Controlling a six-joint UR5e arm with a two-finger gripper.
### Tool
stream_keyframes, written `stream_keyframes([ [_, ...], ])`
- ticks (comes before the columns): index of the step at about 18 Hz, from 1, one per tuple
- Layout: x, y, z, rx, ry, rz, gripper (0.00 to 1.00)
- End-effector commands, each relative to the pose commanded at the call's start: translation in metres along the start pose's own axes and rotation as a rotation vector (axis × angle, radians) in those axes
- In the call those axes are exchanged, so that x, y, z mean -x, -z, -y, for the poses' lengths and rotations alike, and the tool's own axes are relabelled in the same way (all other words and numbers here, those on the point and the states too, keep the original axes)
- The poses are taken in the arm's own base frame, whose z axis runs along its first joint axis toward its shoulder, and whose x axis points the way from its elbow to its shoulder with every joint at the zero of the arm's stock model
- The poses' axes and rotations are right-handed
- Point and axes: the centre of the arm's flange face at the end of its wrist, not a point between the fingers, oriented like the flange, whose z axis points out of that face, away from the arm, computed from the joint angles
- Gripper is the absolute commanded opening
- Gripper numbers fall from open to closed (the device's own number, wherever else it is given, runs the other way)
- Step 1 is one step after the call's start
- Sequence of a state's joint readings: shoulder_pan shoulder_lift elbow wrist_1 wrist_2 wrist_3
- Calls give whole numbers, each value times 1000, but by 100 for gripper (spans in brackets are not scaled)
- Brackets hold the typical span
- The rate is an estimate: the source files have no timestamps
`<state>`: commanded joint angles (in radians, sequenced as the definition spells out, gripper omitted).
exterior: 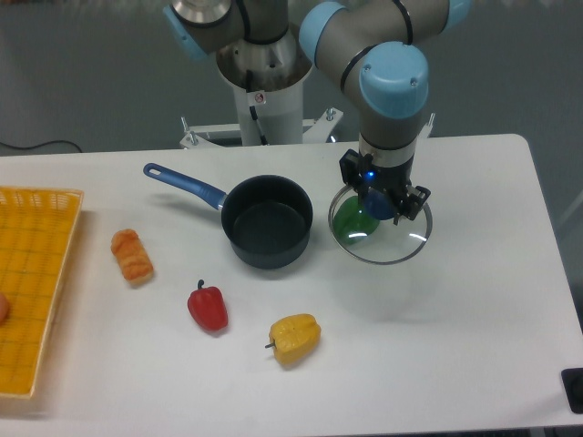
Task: Place the lid on the table
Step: 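Hold the glass lid by its rim with the gripper and lift slightly, then rotate the held glass lid and lower it toward the table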
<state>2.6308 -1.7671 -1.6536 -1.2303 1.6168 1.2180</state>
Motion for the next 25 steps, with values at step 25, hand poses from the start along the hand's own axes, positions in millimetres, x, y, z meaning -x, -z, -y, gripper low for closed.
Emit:
stream_keyframes([
  [25, 24, -25, 8, -18, 92, 55, 56],
])
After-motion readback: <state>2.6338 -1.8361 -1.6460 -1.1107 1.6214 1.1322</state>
